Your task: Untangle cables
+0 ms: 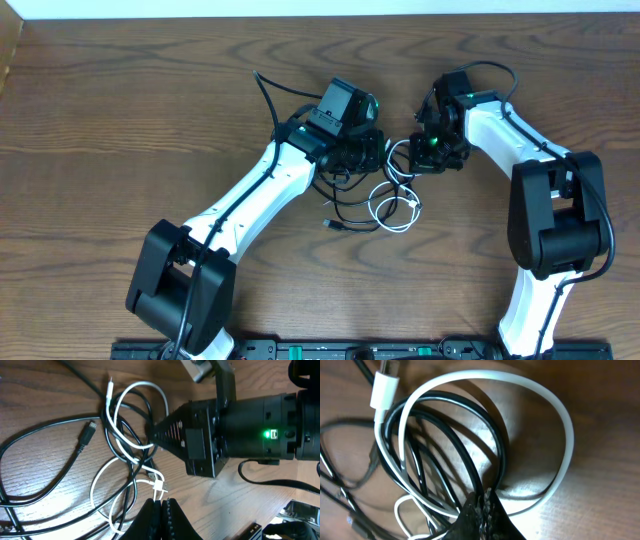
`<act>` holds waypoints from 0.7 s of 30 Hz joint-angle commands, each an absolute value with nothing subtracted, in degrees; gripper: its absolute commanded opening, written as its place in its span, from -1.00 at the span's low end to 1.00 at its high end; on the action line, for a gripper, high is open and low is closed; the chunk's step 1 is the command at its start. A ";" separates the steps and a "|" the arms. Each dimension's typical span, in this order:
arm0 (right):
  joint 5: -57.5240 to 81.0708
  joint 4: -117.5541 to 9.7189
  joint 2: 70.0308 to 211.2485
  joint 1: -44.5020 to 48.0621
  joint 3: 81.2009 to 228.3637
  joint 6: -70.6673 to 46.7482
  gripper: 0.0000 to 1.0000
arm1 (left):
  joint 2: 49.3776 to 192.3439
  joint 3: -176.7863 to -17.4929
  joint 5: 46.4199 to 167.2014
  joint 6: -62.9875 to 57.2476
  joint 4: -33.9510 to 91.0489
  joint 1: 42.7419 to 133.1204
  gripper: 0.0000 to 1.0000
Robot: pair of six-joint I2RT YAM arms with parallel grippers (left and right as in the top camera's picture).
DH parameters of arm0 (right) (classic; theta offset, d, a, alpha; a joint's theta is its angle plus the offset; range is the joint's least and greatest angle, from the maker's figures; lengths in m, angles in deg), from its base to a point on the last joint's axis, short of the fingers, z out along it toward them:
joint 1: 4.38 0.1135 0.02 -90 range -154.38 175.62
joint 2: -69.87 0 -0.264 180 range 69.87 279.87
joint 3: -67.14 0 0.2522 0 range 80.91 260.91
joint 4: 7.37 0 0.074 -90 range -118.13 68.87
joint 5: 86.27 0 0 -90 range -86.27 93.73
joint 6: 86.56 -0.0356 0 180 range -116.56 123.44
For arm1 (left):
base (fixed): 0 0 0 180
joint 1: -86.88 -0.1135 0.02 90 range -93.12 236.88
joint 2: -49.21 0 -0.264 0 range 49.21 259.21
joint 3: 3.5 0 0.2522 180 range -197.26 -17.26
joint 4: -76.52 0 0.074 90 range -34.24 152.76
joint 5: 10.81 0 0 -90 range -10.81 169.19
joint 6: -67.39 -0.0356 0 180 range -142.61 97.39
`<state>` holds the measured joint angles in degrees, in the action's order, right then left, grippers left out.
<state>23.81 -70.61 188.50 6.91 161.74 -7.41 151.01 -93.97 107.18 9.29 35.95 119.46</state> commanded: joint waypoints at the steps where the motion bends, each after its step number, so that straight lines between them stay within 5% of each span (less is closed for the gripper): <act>1: 28.46 -72.00 183.42 6.82 161.37 -3.15 -0.98 | 151.43 -94.12 108.38 9.56 35.82 119.35 -0.75; 6: 36.09 -73.23 171.91 6.14 161.39 -2.28 -0.98 | 151.43 -94.12 111.55 9.51 35.82 119.35 -0.14; 21: 37.77 -78.21 156.34 5.75 161.39 -6.21 -0.98 | 151.43 -94.12 111.58 10.69 37.39 119.35 0.07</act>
